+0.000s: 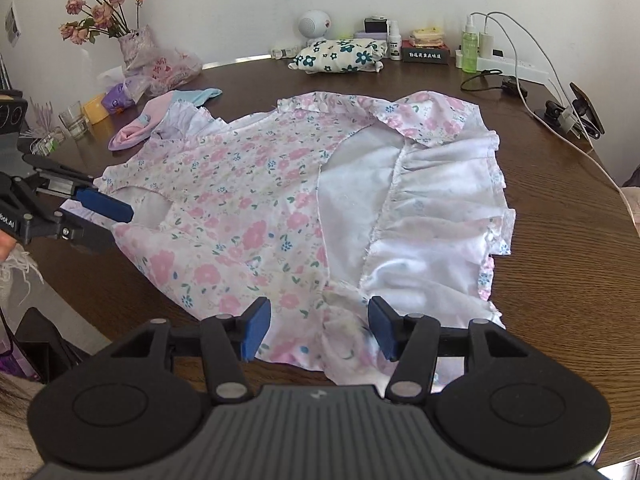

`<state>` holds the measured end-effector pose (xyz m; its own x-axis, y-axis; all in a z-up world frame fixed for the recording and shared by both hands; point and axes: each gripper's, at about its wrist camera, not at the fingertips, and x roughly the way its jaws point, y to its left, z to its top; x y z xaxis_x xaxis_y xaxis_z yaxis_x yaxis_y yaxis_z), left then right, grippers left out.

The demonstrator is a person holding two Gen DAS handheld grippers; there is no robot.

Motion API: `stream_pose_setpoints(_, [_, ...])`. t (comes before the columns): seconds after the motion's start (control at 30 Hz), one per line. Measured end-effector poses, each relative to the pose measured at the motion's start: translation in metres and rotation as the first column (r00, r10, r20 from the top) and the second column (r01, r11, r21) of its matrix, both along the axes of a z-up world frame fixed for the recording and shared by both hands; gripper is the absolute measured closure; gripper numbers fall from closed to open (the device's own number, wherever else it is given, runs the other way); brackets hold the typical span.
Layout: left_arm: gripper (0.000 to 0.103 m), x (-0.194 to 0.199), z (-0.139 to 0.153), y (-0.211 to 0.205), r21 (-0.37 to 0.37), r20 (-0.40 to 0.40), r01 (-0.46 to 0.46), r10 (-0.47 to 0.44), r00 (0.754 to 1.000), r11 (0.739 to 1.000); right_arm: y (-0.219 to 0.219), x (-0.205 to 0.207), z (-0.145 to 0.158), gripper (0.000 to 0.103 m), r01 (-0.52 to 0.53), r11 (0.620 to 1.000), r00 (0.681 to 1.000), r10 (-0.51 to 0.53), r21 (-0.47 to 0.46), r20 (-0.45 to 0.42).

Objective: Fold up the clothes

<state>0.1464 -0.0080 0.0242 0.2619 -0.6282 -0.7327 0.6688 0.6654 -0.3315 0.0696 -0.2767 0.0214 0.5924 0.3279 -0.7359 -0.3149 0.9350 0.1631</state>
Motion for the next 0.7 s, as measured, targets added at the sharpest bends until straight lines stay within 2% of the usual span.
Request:
stream_pose_setpoints(0.07, [0.053,0.005,-0.006,-0.005,0.015,-0.036,-0.008,0.008,0.999,1.0,0.001,0.003,-0.002,0.048,-0.029,1.0,0.999,0.028,-0.006,-0.021])
stream_pose_setpoints(0.1, [0.06,0.006,-0.009,-0.007,0.018,-0.045,-0.006,0.007,0.999,1.0,0.001,0.005,-0.003,0.048,-0.043,0.999,0.999,0.043,-0.009,-0.032])
stream_pose_setpoints(0.13, [0.081,0.005,-0.011,-0.008,0.011,-0.05,0.0,0.001,0.999,1.0,0.002,0.007,-0.004,0.048,-0.057,0.998,0.997,0.057,-0.012,-0.042])
stream_pose_setpoints(0.17, [0.096,0.004,-0.012,-0.009,-0.002,-0.052,0.008,-0.008,0.999,1.0,0.002,0.009,-0.004,0.05,-0.072,0.997,0.996,0.071,-0.014,-0.053])
stream_pose_setpoints(0.2, [0.101,0.001,-0.01,-0.008,-0.009,-0.034,0.013,-0.013,0.999,1.0,0.002,0.01,-0.005,0.061,-0.086,0.996,0.994,0.085,-0.017,-0.064])
stream_pose_setpoints(0.23, [0.102,-0.005,-0.007,-0.006,-0.012,0.001,0.012,-0.012,1.0,1.0,0.003,0.012,-0.006,0.089,-0.101,0.995,0.992,0.099,-0.019,-0.074])
stream_pose_setpoints(0.27, [0.102,-0.01,-0.003,-0.003,-0.012,0.043,0.014,-0.014,0.999,1.0,0.002,0.012,-0.006,0.098,-0.118,0.993,0.99,0.117,-0.017,-0.079])
stream_pose_setpoints(0.33, [0.102,-0.022,0.003,0.008,-0.013,0.119,0.029,-0.027,0.992,0.999,-0.002,0.006,0.0,0.099,-0.164,0.986,0.985,0.164,-0.008,-0.062])
stream_pose_setpoints(0.4, [0.102,-0.036,0.004,0.019,0.005,0.174,0.051,-0.051,0.983,0.999,-0.01,-0.006,0.011,0.099,-0.218,0.976,0.976,0.218,-0.001,-0.008])
stream_pose_setpoints(0.5, [0.101,-0.046,-0.012,0.021,0.096,0.162,0.071,-0.086,0.983,0.993,-0.01,-0.017,0.007,0.099,-0.293,0.956,0.956,0.293,-0.01,-0.017])
stream_pose_setpoints(0.57, [0.1,-0.047,-0.02,0.02,0.117,0.148,0.083,-0.1,0.984,0.99,-0.005,-0.02,-0.003,0.098,-0.31,0.95,0.95,0.308,-0.03,-0.055])
stream_pose_setpoints(0.67, [0.092,-0.043,-0.02,0.024,0.094,0.148,0.062,-0.075,0.986,0.994,-0.011,-0.021,-0.002,0.088,-0.267,0.963,0.963,0.268,0.023,-0.038])
stream_pose_setpoints(0.7, [0.087,-0.039,-0.019,0.027,0.067,0.141,0.053,-0.062,0.988,0.996,-0.015,-0.022,0.001,0.078,-0.243,0.968,0.969,0.245,0.057,-0.018])
